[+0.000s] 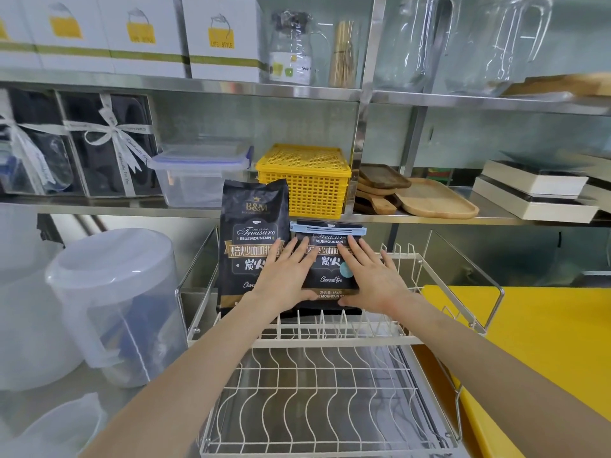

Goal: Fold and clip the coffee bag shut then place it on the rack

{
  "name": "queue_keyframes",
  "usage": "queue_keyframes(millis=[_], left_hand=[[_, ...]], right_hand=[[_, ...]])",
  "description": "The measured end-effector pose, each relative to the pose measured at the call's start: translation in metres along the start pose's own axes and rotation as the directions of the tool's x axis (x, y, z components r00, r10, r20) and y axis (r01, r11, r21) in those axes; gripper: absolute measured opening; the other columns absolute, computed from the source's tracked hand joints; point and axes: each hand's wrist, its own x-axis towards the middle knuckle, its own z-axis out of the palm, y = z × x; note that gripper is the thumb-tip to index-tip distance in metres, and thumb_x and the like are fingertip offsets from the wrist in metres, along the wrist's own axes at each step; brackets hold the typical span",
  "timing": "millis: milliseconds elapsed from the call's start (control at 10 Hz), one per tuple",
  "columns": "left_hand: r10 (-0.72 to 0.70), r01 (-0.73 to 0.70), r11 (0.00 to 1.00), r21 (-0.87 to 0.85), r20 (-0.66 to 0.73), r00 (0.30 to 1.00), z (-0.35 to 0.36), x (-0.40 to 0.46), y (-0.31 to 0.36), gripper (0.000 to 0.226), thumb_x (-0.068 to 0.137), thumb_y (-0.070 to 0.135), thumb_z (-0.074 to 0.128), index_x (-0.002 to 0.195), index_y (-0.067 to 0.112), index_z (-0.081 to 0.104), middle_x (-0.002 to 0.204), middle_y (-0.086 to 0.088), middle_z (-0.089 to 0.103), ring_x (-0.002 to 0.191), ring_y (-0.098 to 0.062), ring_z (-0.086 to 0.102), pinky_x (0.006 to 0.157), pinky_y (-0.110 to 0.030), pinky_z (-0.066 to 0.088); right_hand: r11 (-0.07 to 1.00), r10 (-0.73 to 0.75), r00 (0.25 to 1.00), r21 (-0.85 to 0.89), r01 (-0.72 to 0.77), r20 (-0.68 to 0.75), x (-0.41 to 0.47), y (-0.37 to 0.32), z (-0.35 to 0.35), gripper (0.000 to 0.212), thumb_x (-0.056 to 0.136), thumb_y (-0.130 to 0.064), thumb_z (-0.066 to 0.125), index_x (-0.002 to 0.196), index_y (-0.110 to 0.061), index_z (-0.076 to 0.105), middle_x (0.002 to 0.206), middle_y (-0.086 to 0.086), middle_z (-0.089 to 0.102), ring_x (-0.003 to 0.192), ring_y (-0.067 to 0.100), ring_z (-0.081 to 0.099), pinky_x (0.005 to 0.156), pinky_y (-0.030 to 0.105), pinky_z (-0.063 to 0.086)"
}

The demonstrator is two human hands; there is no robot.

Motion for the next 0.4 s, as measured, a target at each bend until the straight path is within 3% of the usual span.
queue_keyframes(millis=[200, 400], left_hand=[[0.005, -0.003, 0.996, -0.091, 0.029, 1.0, -0.017, -0.006, 0.003, 0.081, 0.083, 0.046, 0.05, 0.14, 0.018, 0.0, 0.155, -0.009, -0.002, 0.142, -0.026, -0.002, 0.115, -0.045, -0.005], [-0.026, 0.02, 0.997, -0.079, -0.079, 0.996, -0.052, -0.018, 0.002, 0.081, 0.084, 0.047, 0.047, 0.14, 0.018, -0.004, 0.155, -0.009, -0.005, 0.141, -0.03, -0.007, 0.114, -0.049, -0.002]], right_hand=[[1.0, -0.019, 1.0, 0.02, 0.019, 0.014, -0.011, -0.003, -0.012, 0.096, 0.074, -0.049, 0.061, 0.14, -0.025, -0.004, 0.155, 0.003, -0.009, 0.141, 0.019, -0.009, 0.114, 0.047, -0.002], [0.999, -0.005, 0.997, 0.034, 0.008, -0.075, -0.024, -0.008, -0.052, 0.091, 0.077, -0.048, 0.059, 0.141, -0.025, -0.002, 0.155, 0.003, -0.006, 0.141, 0.02, -0.008, 0.114, 0.049, -0.001]])
